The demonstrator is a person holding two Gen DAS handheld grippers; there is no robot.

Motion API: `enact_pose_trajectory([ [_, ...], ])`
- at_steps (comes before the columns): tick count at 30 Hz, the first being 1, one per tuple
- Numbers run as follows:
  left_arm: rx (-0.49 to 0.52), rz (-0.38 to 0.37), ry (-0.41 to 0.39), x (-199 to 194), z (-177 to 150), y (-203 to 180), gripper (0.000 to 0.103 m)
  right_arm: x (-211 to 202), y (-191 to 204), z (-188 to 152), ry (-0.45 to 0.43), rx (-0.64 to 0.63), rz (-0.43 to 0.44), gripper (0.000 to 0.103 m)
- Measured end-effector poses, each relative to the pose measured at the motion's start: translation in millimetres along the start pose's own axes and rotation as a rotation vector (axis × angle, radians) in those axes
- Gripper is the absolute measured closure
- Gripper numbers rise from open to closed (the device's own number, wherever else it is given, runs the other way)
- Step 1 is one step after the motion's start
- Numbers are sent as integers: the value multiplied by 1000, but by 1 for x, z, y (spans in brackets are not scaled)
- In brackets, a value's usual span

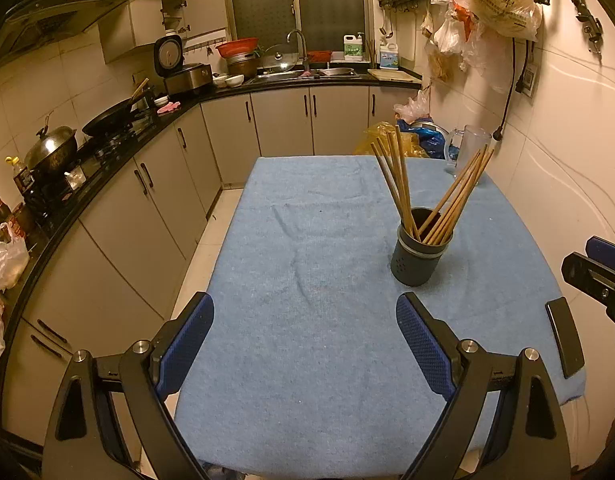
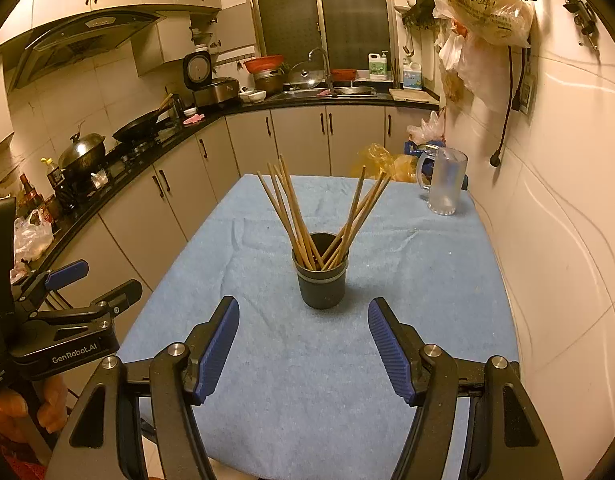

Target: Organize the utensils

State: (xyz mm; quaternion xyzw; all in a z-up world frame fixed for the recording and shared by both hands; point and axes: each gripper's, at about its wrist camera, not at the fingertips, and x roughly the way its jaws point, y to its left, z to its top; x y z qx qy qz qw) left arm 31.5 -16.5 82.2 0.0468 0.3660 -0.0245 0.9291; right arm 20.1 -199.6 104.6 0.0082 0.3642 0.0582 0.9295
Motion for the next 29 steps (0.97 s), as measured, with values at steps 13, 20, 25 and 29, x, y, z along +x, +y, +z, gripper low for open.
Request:
enact_pose_trajectory([
  [13, 6, 0, 3, 1, -2, -2, 11, -1, -1, -4, 7, 3, 1, 31],
  [20, 11, -6, 8, 4, -7, -4, 11, -1, -2, -6, 11, 5, -1, 31],
  [25, 11, -23, -8, 5, -9, -5, 11, -1, -4, -9, 16, 7, -2, 31],
  [29, -6, -28, -3, 15, -8, -4, 11, 8, -13, -12, 43, 31, 0, 27],
])
